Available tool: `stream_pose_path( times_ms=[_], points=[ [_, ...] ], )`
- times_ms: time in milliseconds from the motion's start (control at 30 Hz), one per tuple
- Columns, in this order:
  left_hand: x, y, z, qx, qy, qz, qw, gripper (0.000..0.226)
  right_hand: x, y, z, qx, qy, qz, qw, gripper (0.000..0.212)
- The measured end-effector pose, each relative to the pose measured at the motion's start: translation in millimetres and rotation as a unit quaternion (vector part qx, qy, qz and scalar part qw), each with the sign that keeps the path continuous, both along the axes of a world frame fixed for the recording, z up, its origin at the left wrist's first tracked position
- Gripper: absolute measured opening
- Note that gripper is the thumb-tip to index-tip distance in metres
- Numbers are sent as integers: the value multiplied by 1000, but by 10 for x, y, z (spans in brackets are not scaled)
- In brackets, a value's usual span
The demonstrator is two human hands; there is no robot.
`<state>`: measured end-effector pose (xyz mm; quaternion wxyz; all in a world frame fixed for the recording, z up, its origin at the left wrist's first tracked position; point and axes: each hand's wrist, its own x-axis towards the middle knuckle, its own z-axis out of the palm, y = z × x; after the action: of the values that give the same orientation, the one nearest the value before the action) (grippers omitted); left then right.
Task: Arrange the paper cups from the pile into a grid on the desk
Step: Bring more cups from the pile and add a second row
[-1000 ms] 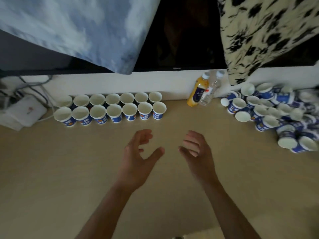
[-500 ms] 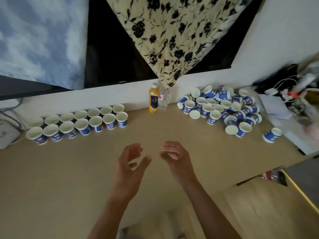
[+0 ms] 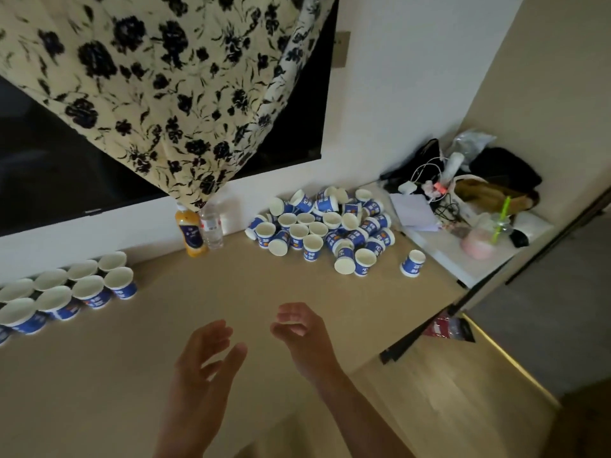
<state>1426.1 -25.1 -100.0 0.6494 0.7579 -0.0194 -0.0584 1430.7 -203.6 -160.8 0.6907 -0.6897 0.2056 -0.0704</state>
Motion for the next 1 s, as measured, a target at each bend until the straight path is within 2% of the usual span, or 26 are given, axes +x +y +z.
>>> stream_pose_path(
  times_ms=[333, 533, 700, 833, 867, 933, 1000],
  points=[
    [656, -603, -48, 8, -1, -80, 997, 32, 411, -621, -60, -34, -11, -81, 996, 40],
    [841, -931, -119, 14, 26, -83, 996, 30, 611, -1295, -243, -38, 14, -115, 993, 45],
    [1038, -1300, -193, 25, 34, -33, 999, 30, 984, -2041, -510, -138, 63, -108, 982, 59],
    [1134, -1719, -245, 25, 41, 1, 999, 31, 1327, -2657, -743, -293, 82, -75, 950, 65],
    [1144, -1832, -267, 24, 47, 6, 999, 31, 1410, -2805, -838, -333, 87, -54, 937, 72],
    [1165, -2063, -322, 22, 56, 18, 998, 31, 1558, -3091, -1046, -434, 120, 24, 892, 90],
    [1163, -2241, -364, 18, 62, 32, 997, 29, 1669, -3283, -1225, -537, 147, 117, 823, 101]
  ],
)
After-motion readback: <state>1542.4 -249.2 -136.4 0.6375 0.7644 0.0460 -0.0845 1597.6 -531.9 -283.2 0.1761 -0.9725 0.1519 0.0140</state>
